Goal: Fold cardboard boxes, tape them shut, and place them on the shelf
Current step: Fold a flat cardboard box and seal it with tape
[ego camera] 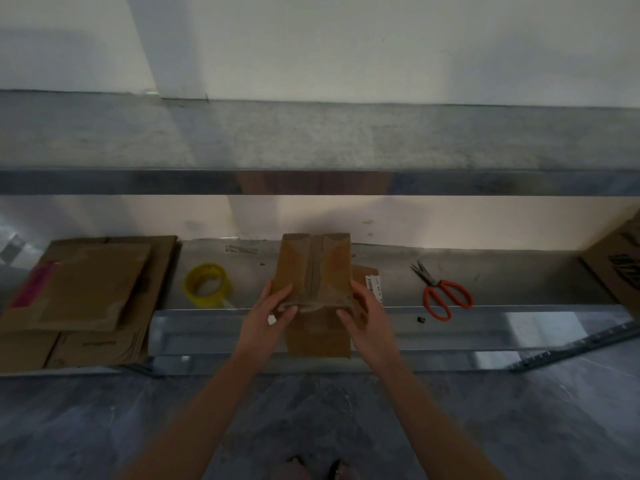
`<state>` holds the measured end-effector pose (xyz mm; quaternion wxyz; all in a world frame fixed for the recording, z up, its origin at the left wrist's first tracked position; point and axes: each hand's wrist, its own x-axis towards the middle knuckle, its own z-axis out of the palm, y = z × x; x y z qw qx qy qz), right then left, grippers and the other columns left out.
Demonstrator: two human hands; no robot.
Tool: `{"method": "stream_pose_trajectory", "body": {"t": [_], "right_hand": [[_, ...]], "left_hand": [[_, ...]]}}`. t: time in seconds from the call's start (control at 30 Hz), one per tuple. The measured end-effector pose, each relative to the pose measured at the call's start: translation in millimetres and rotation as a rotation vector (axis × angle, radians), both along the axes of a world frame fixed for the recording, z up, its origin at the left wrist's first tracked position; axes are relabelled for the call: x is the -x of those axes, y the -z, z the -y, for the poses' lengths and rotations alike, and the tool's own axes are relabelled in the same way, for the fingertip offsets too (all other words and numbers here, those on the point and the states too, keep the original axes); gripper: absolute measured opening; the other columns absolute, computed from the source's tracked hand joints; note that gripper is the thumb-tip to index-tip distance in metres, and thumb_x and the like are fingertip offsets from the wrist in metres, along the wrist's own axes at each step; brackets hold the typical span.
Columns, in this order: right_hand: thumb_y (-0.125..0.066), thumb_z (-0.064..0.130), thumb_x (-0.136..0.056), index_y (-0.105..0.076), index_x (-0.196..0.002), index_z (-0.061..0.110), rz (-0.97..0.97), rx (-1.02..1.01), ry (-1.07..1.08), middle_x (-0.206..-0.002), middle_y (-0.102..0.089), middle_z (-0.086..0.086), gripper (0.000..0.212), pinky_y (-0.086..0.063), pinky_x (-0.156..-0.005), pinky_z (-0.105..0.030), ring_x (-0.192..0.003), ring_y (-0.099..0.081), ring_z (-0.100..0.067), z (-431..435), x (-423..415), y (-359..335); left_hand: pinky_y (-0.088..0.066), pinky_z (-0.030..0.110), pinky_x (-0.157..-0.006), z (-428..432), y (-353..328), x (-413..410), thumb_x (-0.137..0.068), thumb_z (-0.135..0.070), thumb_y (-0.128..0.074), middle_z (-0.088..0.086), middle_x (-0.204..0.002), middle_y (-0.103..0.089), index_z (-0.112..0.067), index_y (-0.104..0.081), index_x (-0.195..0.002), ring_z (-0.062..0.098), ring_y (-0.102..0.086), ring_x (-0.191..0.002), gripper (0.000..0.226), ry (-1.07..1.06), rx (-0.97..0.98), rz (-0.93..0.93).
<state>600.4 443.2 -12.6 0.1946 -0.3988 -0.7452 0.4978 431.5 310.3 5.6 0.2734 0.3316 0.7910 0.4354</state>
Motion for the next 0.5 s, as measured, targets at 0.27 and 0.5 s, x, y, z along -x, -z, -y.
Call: {"method": "stream_pose_trajectory", "body": {"t": [0.27, 0.5], "right_hand": [[-0.066, 0.041, -0.088, -0.045, -0.129, 0.035, -0.066, -0.023, 0.102, -0.129, -0.056, 0.008, 0.046, -0.055, -0.095, -0.038, -0.114, -0.059, -0.011, -21.2, 20.3, -2.6], [-0.069, 0.076, -0.064, -0.042, -0.124, 0.038, -0.007, 0.047, 0.166, -0.122, -0.055, 0.012, 0.076, -0.056, -0.091, -0.042, -0.11, -0.058, -0.012, -25.9, 34.2, -8.8]], "left_hand": [[-0.043, 0.032, -0.106, -33.4, -11.2, 19.3, -0.08, -0.032, -0.075, -0.004, -0.142, -0.05, -0.035, -0.065, -0.12, 0.014, -0.057, -0.119, 0.041, -0.077, 0.004, -0.246], [-0.052, 0.031, -0.089, -48.3, -18.9, 10.0, -0.076, -0.051, -0.073, -0.007, -0.126, -0.044, -0.033, -0.06, -0.114, 0.013, -0.056, -0.102, 0.044, -0.112, 0.064, -0.304]]}}
